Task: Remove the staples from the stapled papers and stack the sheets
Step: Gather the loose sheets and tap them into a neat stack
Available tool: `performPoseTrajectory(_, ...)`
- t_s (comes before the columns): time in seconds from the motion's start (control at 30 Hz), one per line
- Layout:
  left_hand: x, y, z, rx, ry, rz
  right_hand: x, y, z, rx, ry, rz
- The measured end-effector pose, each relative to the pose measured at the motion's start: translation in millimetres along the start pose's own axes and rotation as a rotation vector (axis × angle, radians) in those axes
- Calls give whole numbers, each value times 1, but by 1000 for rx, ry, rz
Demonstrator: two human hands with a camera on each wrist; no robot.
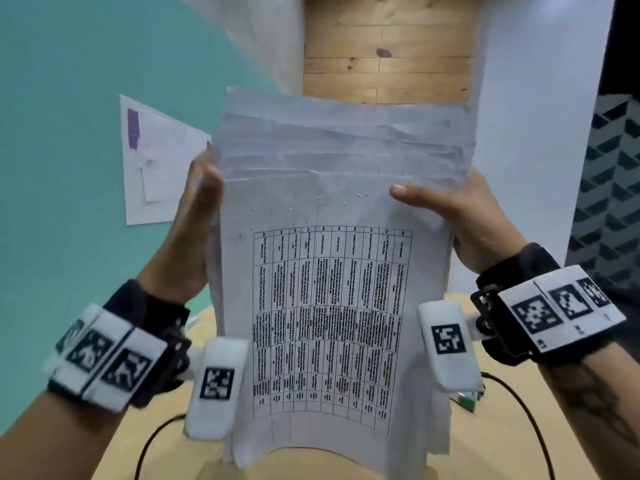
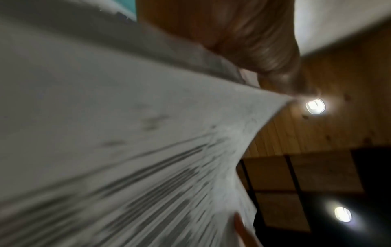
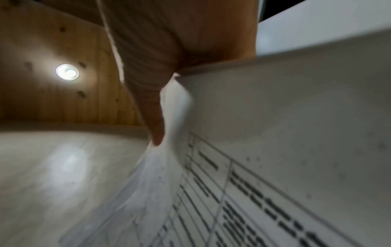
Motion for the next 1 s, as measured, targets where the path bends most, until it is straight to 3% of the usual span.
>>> performPoseTrajectory(0.17,14,-11,8,46,146,-62,-3,-2,0,166,173,57)
performPoseTrajectory(0.23,16,-14,11,-56,180,-55,0,-2,-4,295,218,63)
performPoseTrajectory(0.33,16,-24,9,-249,173,61,4,-6,-2,412,285,88)
performPoseTrajectory(0.47,4,-27,13,-45,66,221,-1,-38,3,635,335,191)
performPoseTrajectory(0.53,-3,-24,14,35,34,255,-12,-54,3,813,221,126)
performPoseTrajectory(0.67,-12,-21,13,69,-14,274,-26,-58,-1,994,-228,-223)
performPoseTrajectory(0.73,-13,-21,13,62,6,267,-24,-60,-1,1056,-286,-290)
performPoseTrajectory(0.9,-11,-21,12,86,39,263,-26,-83,-28,1263,-271,-154)
performPoseTrajectory(1.0,-7,-25,9,103,58,252,-38,-76,-69,1242,-434,-106)
Point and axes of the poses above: each hand's wrist, its own x-axis away from the middle knuckle, its own z-axis out of the back of the hand, y = z × x, the point moved 2 cm from there along -x, towards the middle knuckle, and after that the axes turned 14 degrees about -y, right-handed, at the moved point
